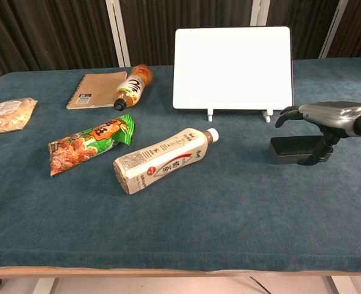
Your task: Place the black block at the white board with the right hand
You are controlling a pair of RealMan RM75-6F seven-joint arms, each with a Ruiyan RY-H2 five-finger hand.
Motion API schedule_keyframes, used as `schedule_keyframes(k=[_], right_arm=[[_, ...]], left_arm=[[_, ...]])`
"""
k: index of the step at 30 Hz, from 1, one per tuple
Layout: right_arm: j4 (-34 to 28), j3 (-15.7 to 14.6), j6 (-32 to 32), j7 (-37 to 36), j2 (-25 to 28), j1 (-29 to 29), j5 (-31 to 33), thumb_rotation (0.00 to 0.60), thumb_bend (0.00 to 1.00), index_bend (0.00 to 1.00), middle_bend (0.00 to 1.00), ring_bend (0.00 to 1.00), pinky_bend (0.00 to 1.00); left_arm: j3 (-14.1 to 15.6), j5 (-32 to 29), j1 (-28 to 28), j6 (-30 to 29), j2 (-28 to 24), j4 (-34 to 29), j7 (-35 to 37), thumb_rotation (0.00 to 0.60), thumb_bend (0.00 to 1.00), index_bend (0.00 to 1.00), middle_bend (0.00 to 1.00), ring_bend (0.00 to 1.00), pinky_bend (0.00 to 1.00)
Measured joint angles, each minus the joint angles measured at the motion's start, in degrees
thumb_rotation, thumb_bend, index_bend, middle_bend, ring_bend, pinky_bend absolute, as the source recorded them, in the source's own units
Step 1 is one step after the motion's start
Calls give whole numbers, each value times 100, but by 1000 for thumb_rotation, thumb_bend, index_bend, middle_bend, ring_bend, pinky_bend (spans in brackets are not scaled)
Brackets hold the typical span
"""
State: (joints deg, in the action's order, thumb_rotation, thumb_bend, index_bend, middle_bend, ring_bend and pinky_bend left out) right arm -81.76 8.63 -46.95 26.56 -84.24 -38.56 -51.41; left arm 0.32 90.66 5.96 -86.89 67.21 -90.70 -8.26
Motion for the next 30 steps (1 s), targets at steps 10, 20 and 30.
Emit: schedule_keyframes(k=[10, 20, 30], right_arm=[[126, -128, -142, -163, -60, 5, -136, 600, 159, 367, 0, 0, 0], [375, -158, -250, -151, -223, -9, -60, 600, 189, 489, 0, 0, 0], [491, -57, -710, -305, -347, 17, -424, 600, 290, 660, 39, 0, 0]], left_arm=[[-30, -8, -2, 4, -9, 2, 39, 600, 364, 0, 18, 7, 91], [-60, -52, 46, 113, -27, 16, 104, 600, 363, 0, 19, 7, 91], [-80, -77, 74, 167, -27, 39, 144, 600, 363, 0, 19, 7, 92]])
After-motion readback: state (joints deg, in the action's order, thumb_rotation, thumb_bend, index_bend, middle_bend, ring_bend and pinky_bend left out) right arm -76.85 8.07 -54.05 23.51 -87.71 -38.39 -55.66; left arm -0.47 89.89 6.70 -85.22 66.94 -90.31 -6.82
